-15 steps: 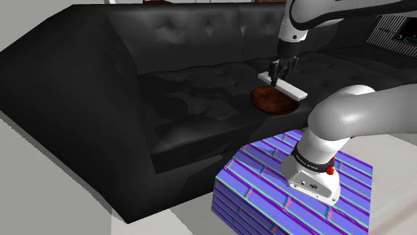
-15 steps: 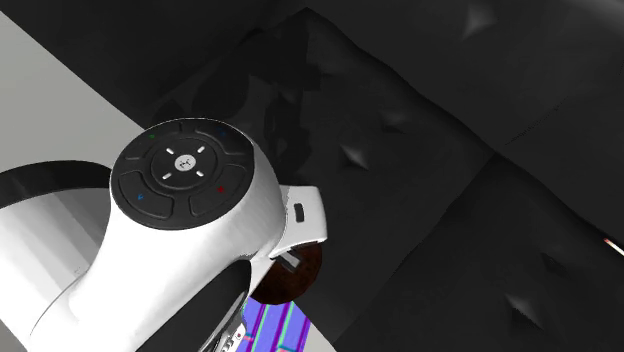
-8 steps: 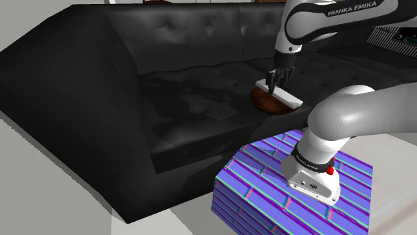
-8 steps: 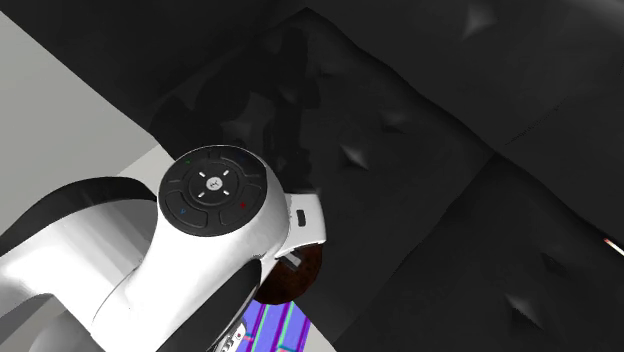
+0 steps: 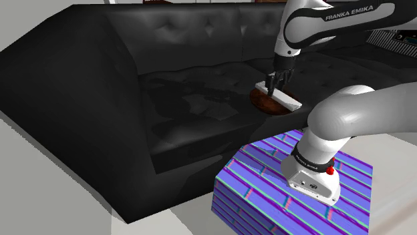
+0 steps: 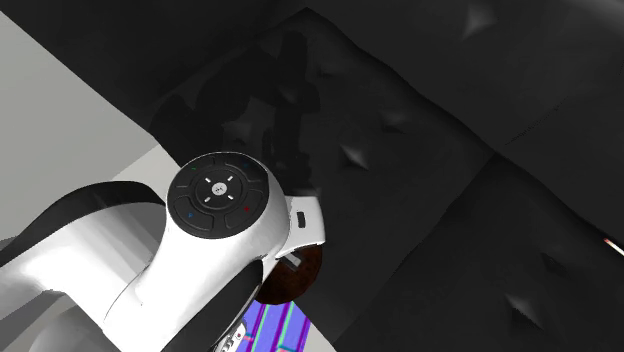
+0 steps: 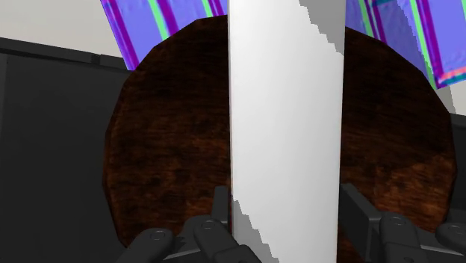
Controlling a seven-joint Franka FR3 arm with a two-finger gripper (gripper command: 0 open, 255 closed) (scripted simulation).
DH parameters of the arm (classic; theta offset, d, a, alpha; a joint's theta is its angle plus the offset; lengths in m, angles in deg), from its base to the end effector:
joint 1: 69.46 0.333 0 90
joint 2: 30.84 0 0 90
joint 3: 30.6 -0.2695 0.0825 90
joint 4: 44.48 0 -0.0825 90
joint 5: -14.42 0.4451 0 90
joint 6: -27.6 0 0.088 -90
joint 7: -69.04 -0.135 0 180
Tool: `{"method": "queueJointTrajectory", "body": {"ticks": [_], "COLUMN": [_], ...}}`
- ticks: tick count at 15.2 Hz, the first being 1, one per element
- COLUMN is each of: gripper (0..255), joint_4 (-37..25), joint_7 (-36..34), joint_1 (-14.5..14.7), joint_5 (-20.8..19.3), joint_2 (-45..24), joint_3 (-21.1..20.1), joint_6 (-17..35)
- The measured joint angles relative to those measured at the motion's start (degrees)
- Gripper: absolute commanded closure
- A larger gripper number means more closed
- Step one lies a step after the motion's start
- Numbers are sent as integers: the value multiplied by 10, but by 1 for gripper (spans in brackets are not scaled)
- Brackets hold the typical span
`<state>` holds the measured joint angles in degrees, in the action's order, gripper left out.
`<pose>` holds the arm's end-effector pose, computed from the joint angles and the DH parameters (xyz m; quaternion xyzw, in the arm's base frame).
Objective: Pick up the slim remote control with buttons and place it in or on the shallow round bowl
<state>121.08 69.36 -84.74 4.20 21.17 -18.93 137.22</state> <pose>0.3254 -0.1510 0.3162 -0.9870 0.1568 0.0363 0.0045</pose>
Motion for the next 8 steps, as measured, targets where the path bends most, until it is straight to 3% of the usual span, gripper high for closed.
{"method": "queueJointTrajectory", "body": {"ticks": [6, 8], "gripper": [0, 0], "joint_4": [0, -21], "joint_7": [0, -1], "joint_1": [0, 4], "joint_5": [0, 5], "joint_2": [0, 2], "joint_3": [0, -5], "joint_6": [0, -22]}}
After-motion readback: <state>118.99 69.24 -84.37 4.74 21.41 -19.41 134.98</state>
